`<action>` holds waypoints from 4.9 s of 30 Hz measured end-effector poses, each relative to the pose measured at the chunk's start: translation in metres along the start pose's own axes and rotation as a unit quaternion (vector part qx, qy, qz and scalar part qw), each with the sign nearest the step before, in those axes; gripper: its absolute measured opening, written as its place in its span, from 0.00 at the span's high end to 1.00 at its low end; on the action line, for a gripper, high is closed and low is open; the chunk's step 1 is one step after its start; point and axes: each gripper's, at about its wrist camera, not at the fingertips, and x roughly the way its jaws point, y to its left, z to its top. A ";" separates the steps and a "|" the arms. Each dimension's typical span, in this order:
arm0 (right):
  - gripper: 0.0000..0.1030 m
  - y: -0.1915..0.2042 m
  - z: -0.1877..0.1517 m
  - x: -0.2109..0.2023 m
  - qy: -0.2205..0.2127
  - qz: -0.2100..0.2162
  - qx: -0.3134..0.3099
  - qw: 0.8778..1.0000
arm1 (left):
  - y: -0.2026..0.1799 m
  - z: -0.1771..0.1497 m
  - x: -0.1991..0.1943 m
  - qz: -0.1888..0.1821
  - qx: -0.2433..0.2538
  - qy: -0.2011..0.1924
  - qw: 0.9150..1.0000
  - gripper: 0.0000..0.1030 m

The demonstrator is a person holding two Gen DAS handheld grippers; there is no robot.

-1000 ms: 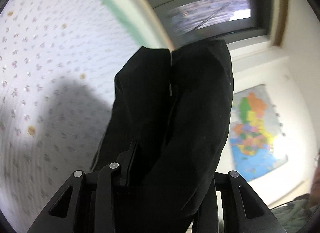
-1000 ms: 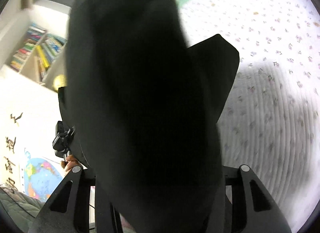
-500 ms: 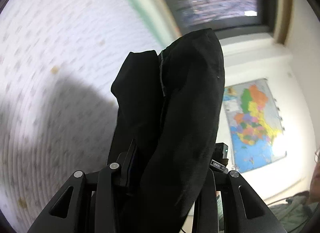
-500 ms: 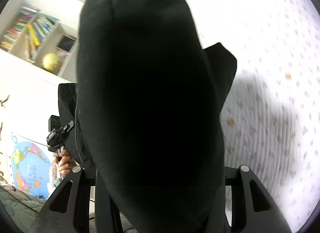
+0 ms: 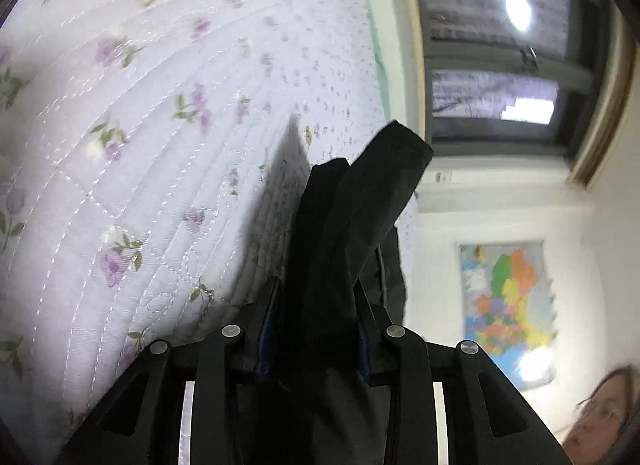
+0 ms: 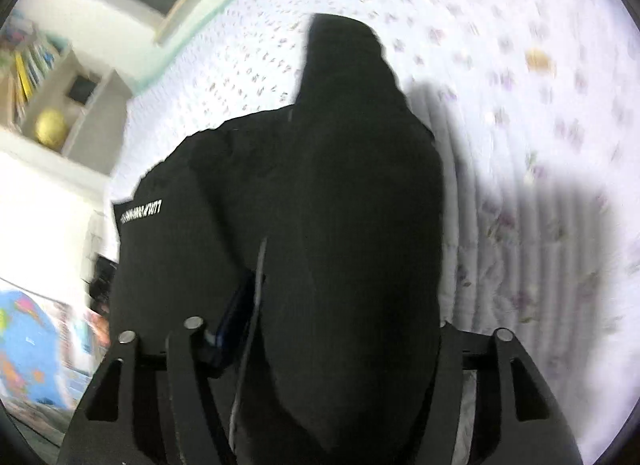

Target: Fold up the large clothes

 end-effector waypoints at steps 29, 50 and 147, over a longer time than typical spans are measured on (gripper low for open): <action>0.26 0.159 -0.045 0.003 -0.094 -0.245 -0.178 0.948 | -0.169 -0.122 0.073 0.357 0.359 -0.015 0.862 0.51; 0.09 0.173 -0.089 -0.060 -0.205 -0.267 -0.167 0.926 | -0.235 -0.170 -0.008 0.365 0.443 -0.114 0.811 0.47; 0.02 0.218 -0.144 -0.085 -0.219 -0.272 -0.147 0.925 | -0.259 -0.236 -0.059 0.393 0.416 -0.202 0.795 0.20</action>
